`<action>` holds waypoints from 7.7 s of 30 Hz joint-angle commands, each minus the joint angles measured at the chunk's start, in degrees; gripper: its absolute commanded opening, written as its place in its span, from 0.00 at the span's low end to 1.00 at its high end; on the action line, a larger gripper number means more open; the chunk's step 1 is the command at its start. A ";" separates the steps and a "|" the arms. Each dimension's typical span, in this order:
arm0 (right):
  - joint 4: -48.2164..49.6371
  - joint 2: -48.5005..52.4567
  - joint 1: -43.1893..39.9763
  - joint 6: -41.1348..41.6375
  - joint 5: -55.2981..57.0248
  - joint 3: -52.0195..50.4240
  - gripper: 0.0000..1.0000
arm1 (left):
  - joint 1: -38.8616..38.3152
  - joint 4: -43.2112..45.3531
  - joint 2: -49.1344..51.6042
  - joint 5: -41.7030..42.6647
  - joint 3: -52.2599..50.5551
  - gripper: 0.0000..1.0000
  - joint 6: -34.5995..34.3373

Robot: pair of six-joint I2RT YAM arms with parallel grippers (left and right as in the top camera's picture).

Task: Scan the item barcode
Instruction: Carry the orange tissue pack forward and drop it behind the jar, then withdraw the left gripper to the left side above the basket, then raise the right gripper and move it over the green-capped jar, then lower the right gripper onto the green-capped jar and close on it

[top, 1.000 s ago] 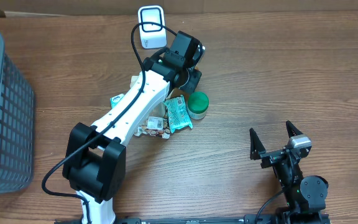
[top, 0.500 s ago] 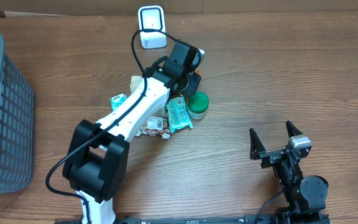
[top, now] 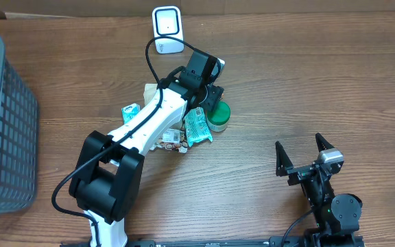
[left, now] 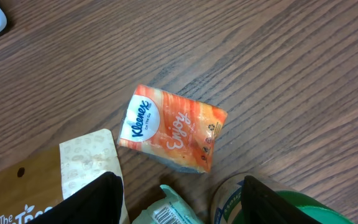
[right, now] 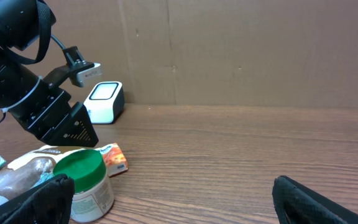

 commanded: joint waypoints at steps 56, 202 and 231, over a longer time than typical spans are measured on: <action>0.22 -0.46 0.33 0.31 -0.20 -0.61 1.00 | 50.69 -50.88 -17.86 16.26 27.12 0.99 9.97; -42.01 99.93 26.77 5.64 7.98 77.70 1.00 | 50.64 -51.63 -17.29 15.17 27.12 1.00 10.03; -40.26 106.20 29.57 5.27 16.04 77.66 0.89 | 50.64 -51.63 -17.29 15.17 27.12 1.00 10.03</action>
